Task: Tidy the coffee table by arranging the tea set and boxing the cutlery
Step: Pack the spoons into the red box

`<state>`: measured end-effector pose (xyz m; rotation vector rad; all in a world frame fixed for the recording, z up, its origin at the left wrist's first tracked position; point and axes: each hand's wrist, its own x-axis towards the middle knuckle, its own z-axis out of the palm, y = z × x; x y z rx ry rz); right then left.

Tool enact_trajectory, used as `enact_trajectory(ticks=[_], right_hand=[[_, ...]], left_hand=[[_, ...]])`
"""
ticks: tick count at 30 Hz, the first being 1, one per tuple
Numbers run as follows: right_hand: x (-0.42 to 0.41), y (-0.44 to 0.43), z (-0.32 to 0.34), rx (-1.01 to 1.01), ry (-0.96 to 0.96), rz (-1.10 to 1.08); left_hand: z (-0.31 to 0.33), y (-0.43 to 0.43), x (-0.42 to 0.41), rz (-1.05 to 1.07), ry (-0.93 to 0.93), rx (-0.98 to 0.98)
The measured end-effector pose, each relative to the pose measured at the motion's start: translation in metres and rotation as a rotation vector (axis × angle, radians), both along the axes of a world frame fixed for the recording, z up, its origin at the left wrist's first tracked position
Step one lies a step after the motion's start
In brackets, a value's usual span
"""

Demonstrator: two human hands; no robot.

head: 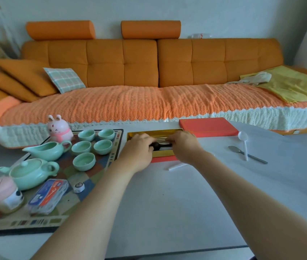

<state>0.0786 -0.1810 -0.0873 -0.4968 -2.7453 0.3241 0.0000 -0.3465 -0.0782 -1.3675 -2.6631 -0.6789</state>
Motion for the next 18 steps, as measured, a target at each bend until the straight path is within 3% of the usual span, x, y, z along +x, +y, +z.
enact_trajectory(ticks=[4, 10, 15, 18], right_hand=[[0.007, -0.001, 0.001, 0.004, 0.105, 0.053], [0.027, -0.004, 0.007, -0.107, 0.008, 0.208], [0.045, 0.006, 0.013, -0.016, 0.22, 0.232], [0.061, 0.01, 0.016, -0.059, 0.196, 0.223]], left_hand=[[-0.006, 0.003, -0.001, -0.052, 0.04, -0.121], [-0.005, 0.006, 0.004, -0.056, 0.025, -0.139], [0.0, 0.009, 0.017, -0.066, 0.126, 0.011], [0.003, 0.013, 0.033, -0.112, 0.157, 0.095]])
